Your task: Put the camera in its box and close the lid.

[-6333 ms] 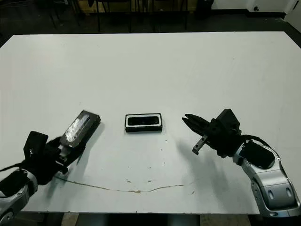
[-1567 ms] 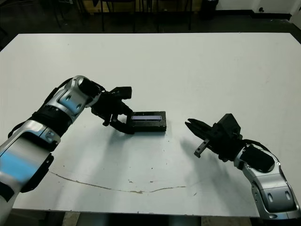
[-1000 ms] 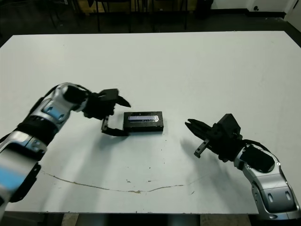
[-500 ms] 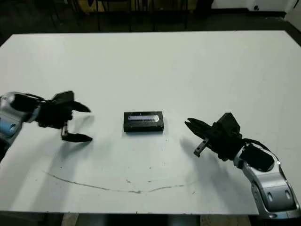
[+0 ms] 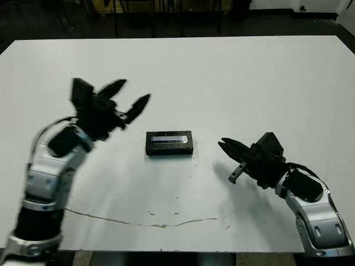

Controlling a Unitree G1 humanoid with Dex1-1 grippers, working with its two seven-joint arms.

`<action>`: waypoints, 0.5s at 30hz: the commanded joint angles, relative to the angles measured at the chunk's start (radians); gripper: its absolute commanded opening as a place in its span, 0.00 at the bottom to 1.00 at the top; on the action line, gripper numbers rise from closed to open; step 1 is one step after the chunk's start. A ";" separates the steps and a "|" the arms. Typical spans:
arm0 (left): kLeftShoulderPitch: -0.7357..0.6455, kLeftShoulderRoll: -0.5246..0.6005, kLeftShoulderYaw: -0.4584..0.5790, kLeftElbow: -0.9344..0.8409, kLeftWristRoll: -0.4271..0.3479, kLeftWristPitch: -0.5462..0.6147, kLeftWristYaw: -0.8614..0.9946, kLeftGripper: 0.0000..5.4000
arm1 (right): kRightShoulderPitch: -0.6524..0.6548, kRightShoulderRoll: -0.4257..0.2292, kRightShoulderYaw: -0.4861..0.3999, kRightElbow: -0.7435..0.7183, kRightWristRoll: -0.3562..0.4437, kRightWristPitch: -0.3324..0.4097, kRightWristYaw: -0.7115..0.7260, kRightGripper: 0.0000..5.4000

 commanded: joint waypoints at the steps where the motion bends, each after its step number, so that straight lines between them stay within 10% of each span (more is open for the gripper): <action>1: 0.001 -0.018 -0.065 0.054 0.038 0.066 0.040 0.38 | 0.014 0.003 -0.003 0.004 -0.004 0.010 -0.009 0.00; 15: 0.032 -0.037 -0.232 0.303 0.145 0.138 0.076 0.00 | 0.022 0.003 0.003 -0.013 -0.006 0.017 -0.021 0.00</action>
